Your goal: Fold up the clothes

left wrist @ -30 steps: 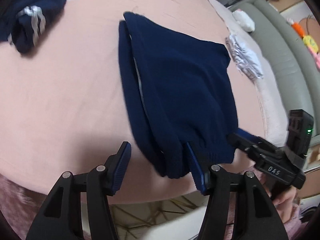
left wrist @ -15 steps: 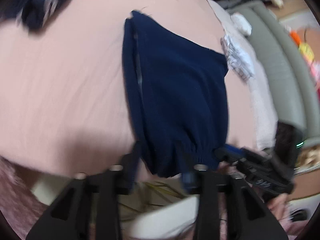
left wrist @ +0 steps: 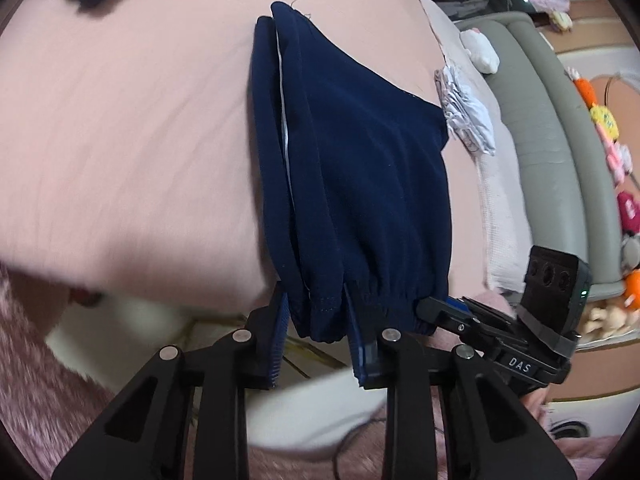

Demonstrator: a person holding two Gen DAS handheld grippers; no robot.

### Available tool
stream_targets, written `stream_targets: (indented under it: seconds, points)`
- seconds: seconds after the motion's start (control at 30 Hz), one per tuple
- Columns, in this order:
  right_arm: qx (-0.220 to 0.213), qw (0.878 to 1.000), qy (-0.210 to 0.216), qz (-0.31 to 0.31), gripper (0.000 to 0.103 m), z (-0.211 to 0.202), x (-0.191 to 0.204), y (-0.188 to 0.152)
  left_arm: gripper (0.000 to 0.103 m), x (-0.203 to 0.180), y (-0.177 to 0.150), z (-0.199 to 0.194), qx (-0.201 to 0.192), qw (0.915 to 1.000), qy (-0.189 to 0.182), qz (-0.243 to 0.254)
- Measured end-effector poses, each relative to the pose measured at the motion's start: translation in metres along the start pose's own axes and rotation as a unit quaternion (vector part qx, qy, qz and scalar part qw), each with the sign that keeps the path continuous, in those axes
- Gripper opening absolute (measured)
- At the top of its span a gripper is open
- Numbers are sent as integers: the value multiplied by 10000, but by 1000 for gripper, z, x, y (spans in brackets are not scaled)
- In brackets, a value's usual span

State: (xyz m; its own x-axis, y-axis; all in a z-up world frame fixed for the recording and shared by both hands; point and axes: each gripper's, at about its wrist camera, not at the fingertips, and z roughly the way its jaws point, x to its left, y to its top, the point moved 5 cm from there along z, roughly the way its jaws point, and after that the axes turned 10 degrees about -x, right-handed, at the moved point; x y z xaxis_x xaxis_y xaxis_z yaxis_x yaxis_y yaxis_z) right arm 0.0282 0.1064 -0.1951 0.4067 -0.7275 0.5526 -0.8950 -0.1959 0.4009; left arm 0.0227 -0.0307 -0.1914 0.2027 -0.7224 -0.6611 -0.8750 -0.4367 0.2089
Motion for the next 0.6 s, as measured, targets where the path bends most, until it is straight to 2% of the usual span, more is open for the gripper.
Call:
stream_targets:
  seconds: [0.2, 0.37, 0.47, 0.53, 0.6]
  points:
    - [-236, 9987, 388, 248, 21, -23, 12, 33, 28, -10, 26, -14, 264, 9983, -383, -345]
    - [-408, 9972, 539, 305, 21, -29, 21, 72, 28, -24, 59, -21, 341, 9955, -737, -495]
    - [-486, 9966, 535, 401, 21, -29, 26, 88, 28, -23, 68, -29, 229, 9931, -906, -709]
    - [-492, 9966, 506, 421, 21, -30, 28, 89, 28, -20, 67, -29, 107, 9949, -763, -652]
    - [-410, 9977, 364, 395, 21, -29, 27, 78, 28, -17, 53, -19, 168, 9961, -569, -647]
